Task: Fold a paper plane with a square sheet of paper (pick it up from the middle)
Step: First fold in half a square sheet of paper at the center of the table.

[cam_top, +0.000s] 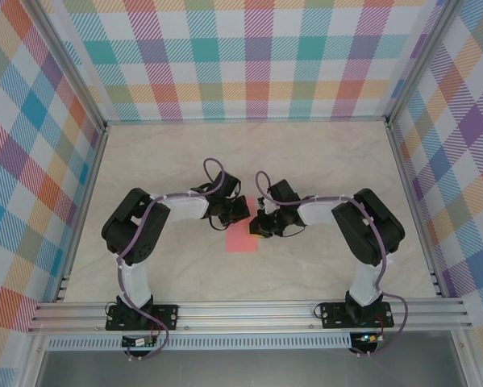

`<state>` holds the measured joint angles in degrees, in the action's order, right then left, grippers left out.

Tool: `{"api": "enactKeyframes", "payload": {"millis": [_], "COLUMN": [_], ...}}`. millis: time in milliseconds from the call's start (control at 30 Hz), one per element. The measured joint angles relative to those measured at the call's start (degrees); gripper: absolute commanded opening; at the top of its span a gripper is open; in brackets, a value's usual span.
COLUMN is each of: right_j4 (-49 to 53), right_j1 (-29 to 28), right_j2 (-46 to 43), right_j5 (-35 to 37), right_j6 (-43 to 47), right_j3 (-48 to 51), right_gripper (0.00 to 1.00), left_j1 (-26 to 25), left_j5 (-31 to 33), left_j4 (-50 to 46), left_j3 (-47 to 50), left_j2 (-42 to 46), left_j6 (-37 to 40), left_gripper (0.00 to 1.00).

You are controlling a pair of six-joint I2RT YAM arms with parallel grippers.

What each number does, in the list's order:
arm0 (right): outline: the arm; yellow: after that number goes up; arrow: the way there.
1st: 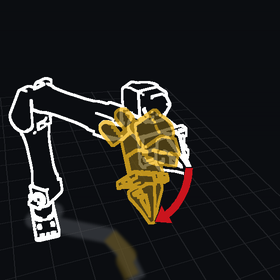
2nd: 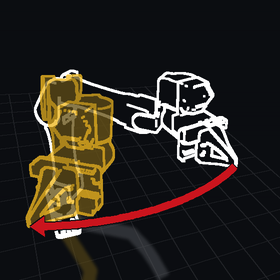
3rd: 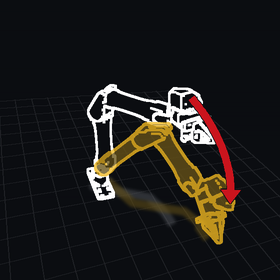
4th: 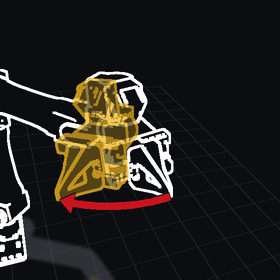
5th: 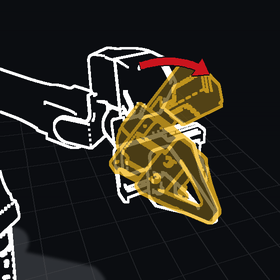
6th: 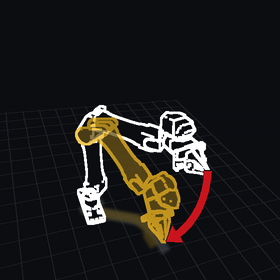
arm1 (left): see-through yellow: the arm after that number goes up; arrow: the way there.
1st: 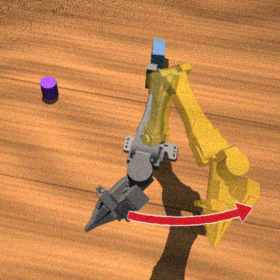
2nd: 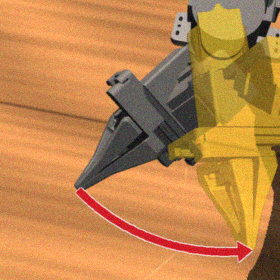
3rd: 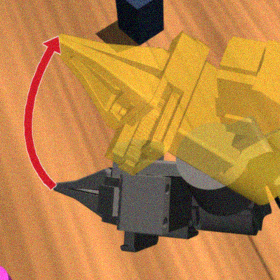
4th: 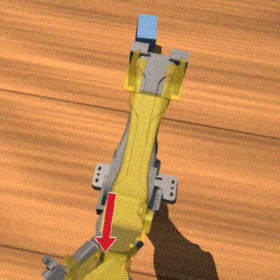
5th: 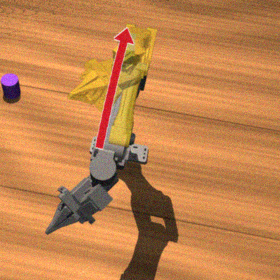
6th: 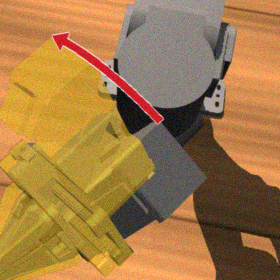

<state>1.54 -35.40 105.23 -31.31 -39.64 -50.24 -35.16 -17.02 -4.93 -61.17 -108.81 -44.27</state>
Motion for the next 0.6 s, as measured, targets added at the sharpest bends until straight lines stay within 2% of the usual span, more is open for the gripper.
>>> {"api": "enactKeyframes", "payload": {"millis": [200, 400, 467, 533, 600], "right_j4": [-1.0, 3.8, 6.2, 8.6, 10.4], "right_j1": [-1.2, -3.0, -3.0, -3.0, -3.0], "right_j2": [-2.9, -8.0, -9.6, -11.3, -12.0], "right_j5": [0.4, 1.6, 3.1, 5.2, 7.8], "right_j6": [0.2, 1.4, 1.5, 1.5, 1.5], "right_j3": [4.1, 7.9, 7.8, 6.7, 3.8], "right_gripper": [0.0, 0.0, 0.0, 0.0, 0.05], "left_j1": [0.0, 0.0, 0.0, 0.0, 0.1], "left_j5": [0.0, -0.5, -0.7, -0.7, 0.2], "left_j4": [-0.1, -0.1, -0.9, -2.2, -4.5], "left_j3": [0.0, 0.0, -0.5, -1.2, -2.0], "left_j2": [0.0, 0.0, 0.0, 0.2, 1.3], "left_j6": [0.2, 0.9, 1.3, 1.7, 1.5], "left_gripper": [0.0, 0.02, 0.12, 0.3, 0.42]}}
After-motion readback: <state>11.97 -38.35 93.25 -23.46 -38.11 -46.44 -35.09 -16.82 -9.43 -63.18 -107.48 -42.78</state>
